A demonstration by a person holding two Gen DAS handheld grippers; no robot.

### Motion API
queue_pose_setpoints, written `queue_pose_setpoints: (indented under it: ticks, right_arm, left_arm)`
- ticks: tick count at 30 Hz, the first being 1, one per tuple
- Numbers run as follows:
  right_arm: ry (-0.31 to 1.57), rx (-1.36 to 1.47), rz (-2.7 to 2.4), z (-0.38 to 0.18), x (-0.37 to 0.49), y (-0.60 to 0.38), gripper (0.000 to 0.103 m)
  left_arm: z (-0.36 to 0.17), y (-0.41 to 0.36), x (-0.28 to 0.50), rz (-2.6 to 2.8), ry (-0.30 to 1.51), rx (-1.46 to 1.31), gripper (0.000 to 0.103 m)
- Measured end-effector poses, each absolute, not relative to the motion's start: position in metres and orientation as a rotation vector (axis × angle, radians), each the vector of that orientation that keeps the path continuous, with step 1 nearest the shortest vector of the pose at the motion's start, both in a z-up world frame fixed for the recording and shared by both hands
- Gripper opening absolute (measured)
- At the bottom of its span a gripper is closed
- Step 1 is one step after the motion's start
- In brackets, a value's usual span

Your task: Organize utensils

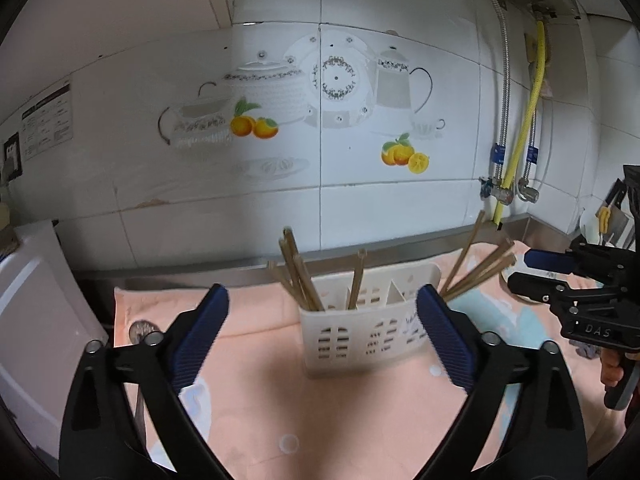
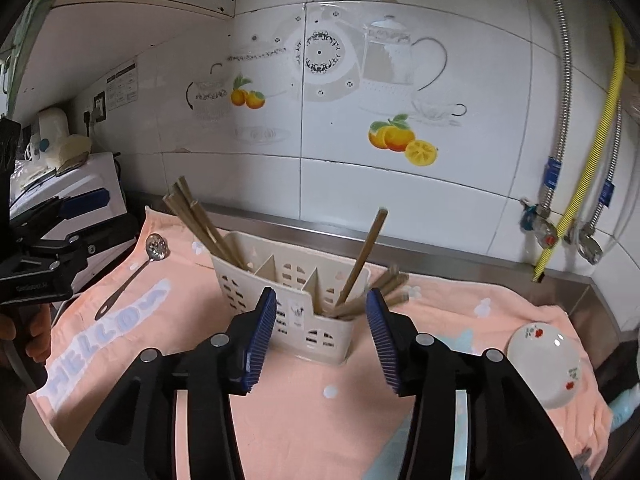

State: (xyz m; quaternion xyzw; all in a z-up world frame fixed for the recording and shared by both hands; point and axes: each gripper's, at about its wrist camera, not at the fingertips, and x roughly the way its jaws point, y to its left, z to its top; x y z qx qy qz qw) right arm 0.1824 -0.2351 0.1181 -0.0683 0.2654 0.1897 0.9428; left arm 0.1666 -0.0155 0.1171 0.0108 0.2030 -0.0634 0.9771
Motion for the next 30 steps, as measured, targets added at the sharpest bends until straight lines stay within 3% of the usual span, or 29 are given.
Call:
queue_pose_setpoints:
  ticks: [4, 10, 16, 19, 30]
  right_arm:
    - [0.537, -0.115, 0.376, 0.108, 0.167, -0.238, 0.062]
    - [0.547, -0.092, 0.363, 0.092, 0.148, -0.24, 0.071]
    - [0.567, -0.047, 0.355, 0.076, 0.134, -0.242, 0.076]
    - [0.567, -0.04, 0.339, 0.071, 0.129, -0.243, 0.083]
    - [0.595, 0.009, 0.333, 0.056, 0.115, -0.245, 0.088]
  left_arm:
    - [0.105, -0.014, 0.155, -0.114, 0.426, 0.022, 0.098]
    - [0.09, -0.009, 0.137, -0.105, 0.448, -0.001, 0.098]
    - [0.077, -0.005, 0.118, -0.078, 0.453, -0.006, 0.098]
    - [0.073, -0.005, 0.11, -0.063, 0.455, 0.001, 0.098]
    - [0.056, 0.0, 0.089, -0.049, 0.475, -0.028, 0.098]
